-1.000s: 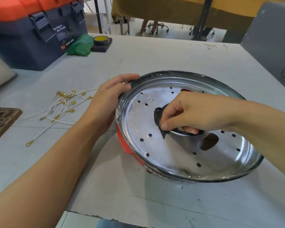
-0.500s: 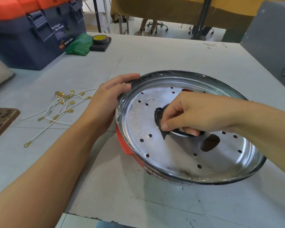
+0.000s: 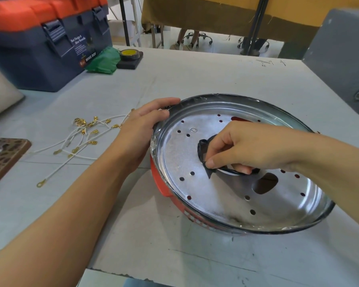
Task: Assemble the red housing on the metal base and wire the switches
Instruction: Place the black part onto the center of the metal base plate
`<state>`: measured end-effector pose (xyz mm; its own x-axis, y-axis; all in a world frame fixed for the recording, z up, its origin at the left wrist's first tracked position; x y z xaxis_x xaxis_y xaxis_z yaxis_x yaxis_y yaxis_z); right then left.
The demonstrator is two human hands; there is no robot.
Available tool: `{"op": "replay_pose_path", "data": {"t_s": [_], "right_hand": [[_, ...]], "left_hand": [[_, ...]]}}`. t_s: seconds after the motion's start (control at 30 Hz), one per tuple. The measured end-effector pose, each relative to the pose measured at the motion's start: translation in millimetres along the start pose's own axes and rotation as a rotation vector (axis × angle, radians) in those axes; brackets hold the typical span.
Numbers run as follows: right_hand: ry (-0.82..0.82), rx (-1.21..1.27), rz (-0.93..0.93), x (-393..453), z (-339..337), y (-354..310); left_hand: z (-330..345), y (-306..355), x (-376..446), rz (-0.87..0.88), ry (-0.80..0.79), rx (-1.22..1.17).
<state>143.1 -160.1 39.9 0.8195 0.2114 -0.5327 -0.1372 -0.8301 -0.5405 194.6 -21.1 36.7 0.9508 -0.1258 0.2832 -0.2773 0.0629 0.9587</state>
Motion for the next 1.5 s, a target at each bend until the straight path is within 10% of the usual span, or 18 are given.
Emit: {"op": "replay_pose_path", "data": {"t_s": [1.07, 1.5], "right_hand": [[0.165, 0.057, 0.027, -12, -10, 5], [0.287, -0.004, 0.003, -31, -23, 10]], "left_hand": [[-5, 3, -1, 0.033, 0.039, -0.038], [-130, 36, -14, 0.053, 0.110, 0.585]]}}
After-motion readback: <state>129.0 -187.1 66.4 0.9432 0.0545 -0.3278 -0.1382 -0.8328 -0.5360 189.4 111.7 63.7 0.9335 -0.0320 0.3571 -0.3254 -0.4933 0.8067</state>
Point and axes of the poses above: each hand's wrist, its own x-axis towards the middle knuckle, its own z-axis out of the palm, y = z × x, the point moved 10 cm from there along x, towards the middle knuckle, and after that the axes turned 14 degrees about z, right-handed, at the moved point
